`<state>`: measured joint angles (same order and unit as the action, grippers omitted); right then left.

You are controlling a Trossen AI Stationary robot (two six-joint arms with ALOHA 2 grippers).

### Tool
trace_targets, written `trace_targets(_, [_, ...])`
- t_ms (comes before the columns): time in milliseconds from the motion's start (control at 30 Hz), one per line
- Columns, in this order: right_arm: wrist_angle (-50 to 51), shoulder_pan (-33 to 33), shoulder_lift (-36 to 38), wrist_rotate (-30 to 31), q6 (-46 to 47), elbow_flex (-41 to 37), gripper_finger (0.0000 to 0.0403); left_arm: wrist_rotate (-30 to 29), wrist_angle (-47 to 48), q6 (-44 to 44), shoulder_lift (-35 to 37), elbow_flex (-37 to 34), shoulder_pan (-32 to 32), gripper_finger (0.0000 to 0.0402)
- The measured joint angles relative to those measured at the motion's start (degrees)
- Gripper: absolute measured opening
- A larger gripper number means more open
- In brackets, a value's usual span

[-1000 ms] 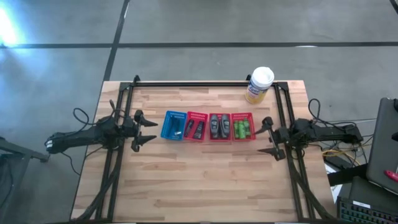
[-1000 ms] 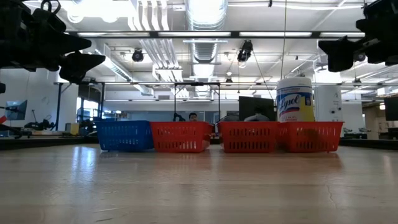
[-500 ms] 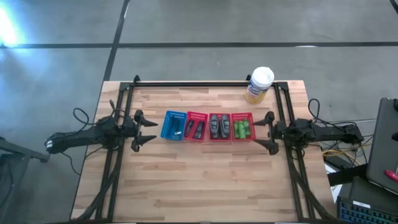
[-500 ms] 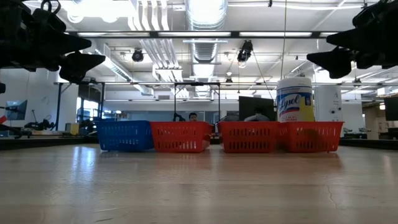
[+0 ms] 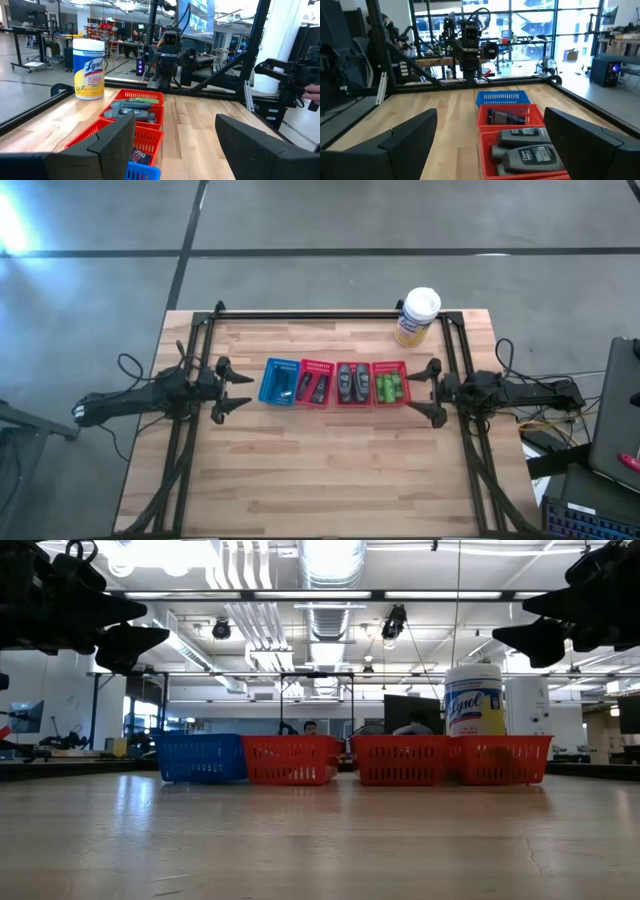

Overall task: Pick & Place Travel size toiletries
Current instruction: Return to Home Position

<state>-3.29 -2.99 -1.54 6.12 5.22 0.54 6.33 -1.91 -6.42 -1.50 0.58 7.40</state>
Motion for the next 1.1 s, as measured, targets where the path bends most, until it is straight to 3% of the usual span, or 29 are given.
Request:
trace_targets(200, [-0.12,0.01,0.02,0.01,-4.93,0.00,0.0350,0.00,0.00,0.00,0.00,0.00,0.02,0.0280])
trace_targets(667, [-0.79,0.01,0.02,0.39,-1.25,0.00,0.0295,0.00,0.02,0.00,0.00,0.00,0.00,0.0280])
trace_targets(1100, [0.10,-0.02,-0.09,0.97,-2.30,0.00,0.0121,0.00,0.02,0.00,0.00,0.00,0.00,0.0280])
